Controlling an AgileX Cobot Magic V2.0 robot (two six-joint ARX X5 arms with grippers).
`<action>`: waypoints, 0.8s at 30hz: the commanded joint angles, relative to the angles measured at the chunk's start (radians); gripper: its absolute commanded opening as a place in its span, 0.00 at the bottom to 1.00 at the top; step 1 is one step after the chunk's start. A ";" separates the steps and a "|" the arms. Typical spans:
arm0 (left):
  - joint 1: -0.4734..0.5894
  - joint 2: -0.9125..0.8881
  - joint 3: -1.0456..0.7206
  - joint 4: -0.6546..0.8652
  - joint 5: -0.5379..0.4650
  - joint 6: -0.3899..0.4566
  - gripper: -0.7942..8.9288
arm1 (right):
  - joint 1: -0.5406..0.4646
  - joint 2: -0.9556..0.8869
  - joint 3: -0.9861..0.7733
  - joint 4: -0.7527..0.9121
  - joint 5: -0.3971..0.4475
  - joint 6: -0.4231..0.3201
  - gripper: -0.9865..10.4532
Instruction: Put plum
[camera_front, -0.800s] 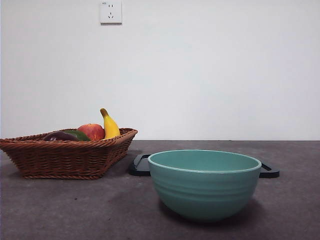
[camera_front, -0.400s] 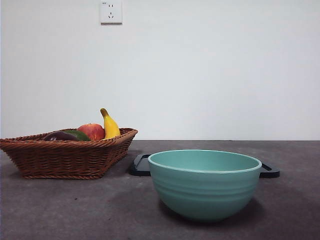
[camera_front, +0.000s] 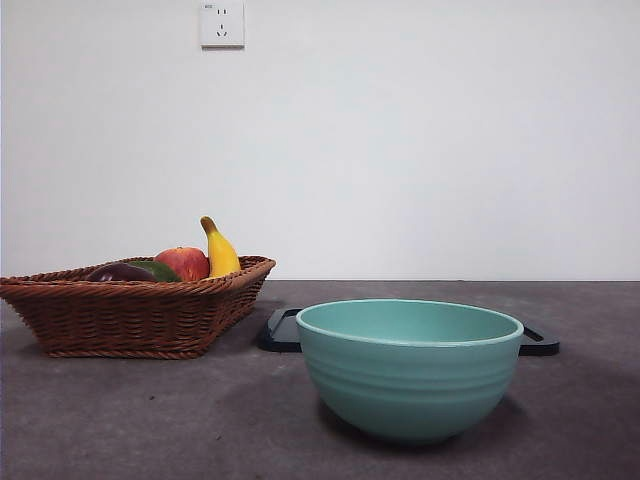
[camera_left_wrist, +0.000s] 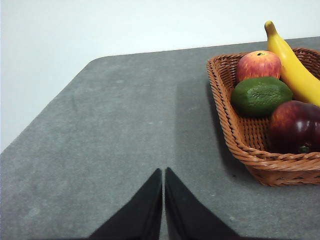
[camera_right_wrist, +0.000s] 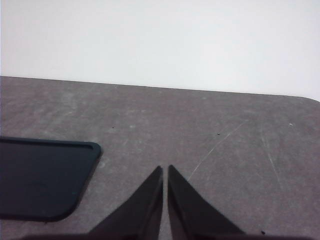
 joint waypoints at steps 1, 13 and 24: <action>0.004 -0.002 -0.020 -0.006 -0.002 -0.003 0.09 | -0.003 -0.020 -0.019 0.016 0.004 0.015 0.09; 0.004 -0.002 -0.020 -0.006 -0.002 -0.003 0.09 | 0.023 -0.051 -0.028 -0.159 0.004 0.030 0.09; 0.004 -0.002 -0.020 -0.006 -0.002 -0.003 0.09 | 0.048 -0.051 -0.027 -0.146 0.000 0.029 0.09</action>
